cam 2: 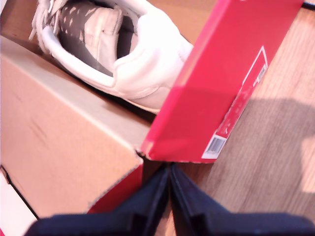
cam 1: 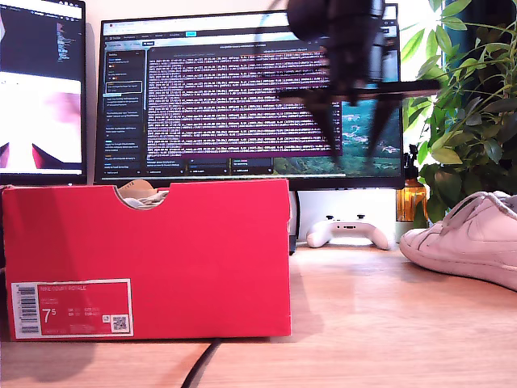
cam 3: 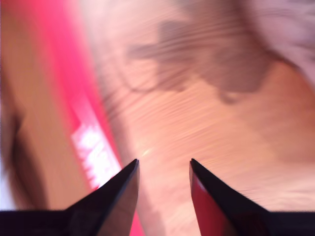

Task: Pack the white shoes by picking the first shoe and placing it inside the red shoebox, left side, then picking and rotating the second shoe and placing it in the shoebox

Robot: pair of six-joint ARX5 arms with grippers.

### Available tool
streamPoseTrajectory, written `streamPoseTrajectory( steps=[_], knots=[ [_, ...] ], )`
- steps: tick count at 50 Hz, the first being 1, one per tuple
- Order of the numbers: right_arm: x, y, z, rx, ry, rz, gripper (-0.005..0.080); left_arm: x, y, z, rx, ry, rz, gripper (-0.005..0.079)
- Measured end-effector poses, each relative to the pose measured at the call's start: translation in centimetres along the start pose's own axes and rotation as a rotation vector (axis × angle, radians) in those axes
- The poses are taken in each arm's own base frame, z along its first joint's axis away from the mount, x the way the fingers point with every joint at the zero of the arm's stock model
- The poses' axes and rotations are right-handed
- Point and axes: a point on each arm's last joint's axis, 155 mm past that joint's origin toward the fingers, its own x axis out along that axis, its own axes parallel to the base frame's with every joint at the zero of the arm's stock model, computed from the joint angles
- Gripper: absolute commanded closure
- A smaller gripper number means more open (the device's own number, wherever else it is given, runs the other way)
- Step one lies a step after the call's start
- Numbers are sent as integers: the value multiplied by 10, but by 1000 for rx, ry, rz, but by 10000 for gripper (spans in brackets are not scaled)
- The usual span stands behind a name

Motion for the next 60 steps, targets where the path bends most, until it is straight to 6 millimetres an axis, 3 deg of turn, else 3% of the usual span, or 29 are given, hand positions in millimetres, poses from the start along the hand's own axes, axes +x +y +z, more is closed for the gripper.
streamPoseTrajectory(
  steps=[9,17,33,43,51,60],
  knots=[
    [3,-31,21,92,-42,-84,456,0,0,0,0,0,0,754],
    [-1,-46,36,135,-74,-105,387,0,0,0,0,0,0,754],
    [-41,-81,55,267,-151,-53,233,0,0,0,0,0,0,754],
    [-26,-121,37,385,-94,-116,232,0,0,0,0,0,0,754],
    [-3,-155,5,470,-19,-212,233,0,0,0,0,0,0,754],
    [-4,-176,-17,546,-5,-240,234,0,0,0,0,0,0,754]
  ],
)
